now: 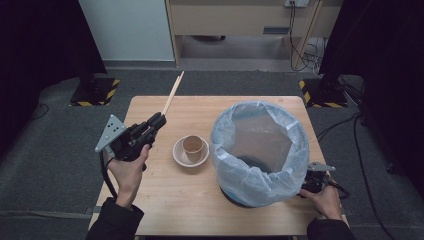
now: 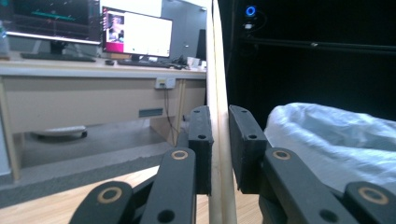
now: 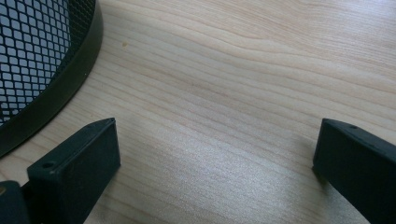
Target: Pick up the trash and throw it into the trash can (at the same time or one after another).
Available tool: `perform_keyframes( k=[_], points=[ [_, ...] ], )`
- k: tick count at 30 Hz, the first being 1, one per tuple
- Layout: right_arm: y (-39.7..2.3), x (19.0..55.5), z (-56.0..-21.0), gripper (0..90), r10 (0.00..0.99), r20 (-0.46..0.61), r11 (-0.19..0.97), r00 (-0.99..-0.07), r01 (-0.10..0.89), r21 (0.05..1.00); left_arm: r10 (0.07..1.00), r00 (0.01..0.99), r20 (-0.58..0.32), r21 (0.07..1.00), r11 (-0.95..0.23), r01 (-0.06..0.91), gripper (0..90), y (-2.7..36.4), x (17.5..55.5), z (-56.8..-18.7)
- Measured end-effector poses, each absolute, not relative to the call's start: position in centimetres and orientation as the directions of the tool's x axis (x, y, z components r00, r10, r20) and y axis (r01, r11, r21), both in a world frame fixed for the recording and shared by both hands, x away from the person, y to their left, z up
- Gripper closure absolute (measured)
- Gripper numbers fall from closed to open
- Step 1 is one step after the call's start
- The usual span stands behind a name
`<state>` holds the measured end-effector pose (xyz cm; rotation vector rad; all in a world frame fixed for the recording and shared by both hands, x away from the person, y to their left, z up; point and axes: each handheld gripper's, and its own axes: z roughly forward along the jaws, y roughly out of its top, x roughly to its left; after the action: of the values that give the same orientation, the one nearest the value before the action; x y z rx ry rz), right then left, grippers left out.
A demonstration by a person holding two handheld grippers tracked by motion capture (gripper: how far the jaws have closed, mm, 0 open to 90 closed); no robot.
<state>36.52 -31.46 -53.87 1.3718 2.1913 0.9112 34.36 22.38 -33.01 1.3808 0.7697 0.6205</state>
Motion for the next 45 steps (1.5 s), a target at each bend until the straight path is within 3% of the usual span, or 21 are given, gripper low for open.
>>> perform_keyframes(
  k=[15, 30, 45],
  points=[
    [-31.4, 36.5, -53.9, 0.8, 0.898, 0.007, 0.307, -0.44, 0.638, 0.706, 0.697, 0.715, -0.059, 0.995, 0.096, -0.011, 79.3, 19.1, 32.6, -30.7],
    [-31.5, 36.5, -53.9, 0.8, 0.898, 0.007, 0.308, -0.441, 0.638, 0.706, 0.618, 0.785, -0.034, 0.994, 0.103, -0.038, 79.3, 13.3, 33.4, -28.6],
    [-31.4, 36.5, -53.9, 0.7, 0.898, 0.009, 0.306, -0.441, 0.638, 0.706, 0.574, 0.818, -0.03, 0.994, 0.104, -0.037, 79.3, 10.0, 33.9, -27.1]
  ],
)
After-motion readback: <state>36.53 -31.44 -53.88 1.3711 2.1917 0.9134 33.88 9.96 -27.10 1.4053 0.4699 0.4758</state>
